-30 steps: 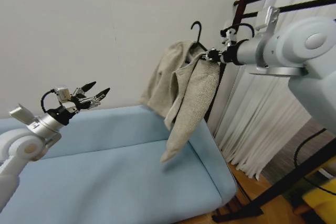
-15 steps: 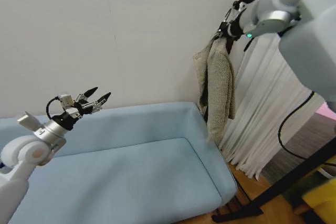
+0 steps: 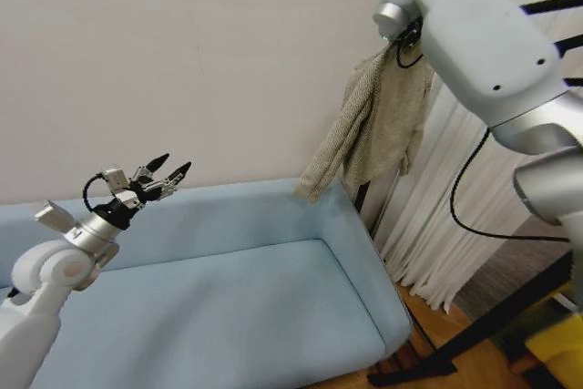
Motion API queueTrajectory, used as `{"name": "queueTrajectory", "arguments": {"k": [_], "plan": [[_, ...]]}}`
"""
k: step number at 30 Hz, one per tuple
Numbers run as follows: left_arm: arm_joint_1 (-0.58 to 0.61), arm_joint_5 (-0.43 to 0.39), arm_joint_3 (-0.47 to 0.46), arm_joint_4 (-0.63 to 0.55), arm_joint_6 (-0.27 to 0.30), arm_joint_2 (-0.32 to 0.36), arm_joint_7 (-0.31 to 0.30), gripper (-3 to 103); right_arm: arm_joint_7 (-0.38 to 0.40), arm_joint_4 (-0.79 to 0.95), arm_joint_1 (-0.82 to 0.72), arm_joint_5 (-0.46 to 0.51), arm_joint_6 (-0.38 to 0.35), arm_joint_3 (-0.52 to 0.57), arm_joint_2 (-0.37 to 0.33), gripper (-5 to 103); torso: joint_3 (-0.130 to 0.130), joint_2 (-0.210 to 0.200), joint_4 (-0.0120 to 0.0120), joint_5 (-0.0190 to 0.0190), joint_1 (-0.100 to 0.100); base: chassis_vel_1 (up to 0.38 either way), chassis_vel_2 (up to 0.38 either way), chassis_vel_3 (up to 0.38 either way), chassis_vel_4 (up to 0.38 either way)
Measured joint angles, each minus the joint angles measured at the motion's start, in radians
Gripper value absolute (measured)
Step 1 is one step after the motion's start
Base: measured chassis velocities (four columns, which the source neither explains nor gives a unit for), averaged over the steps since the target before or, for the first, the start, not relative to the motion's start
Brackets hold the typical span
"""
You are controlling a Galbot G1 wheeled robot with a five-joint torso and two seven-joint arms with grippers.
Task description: Pick up the clothes from the sofa and hang them on the clothes hanger.
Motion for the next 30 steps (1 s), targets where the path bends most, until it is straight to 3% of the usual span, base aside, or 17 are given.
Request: {"name": "queueTrajectory", "arguments": {"k": [6,13,23,30], "plan": [[0.001,-0.004,-0.009,-0.001,0.000,0.003,0.005,100,-0.055,-0.069,-0.007,-0.069,0.002,0.031,0.017,6,0.000,0.000,0.0004,-0.0002,0.000,0.000,0.000,0.000,0.000],[-0.004,0.002,0.004,0.004,0.000,-0.006,0.014,100,-0.156,-0.100,-0.016,-0.187,-0.033,0.002,-0.016,6,0.000,0.000,0.0004,-0.0001,0.000,0.000,0.000,0.000,0.000],[-0.010,0.009,0.016,0.019,0.003,-0.019,0.027,100,-0.307,-0.124,-0.011,-0.215,-0.119,-0.042,-0.109,6,0.000,0.000,0.0002,0.0000,0.000,0.000,0.000,0.000,0.000],[-0.014,0.016,0.024,0.024,0.004,-0.031,0.032,100,-0.354,-0.171,0.003,-0.209,-0.145,-0.057,-0.123,6,0.000,0.000,0.0003,-0.0001,0.000,0.000,0.000,0.000,0.000]]}}
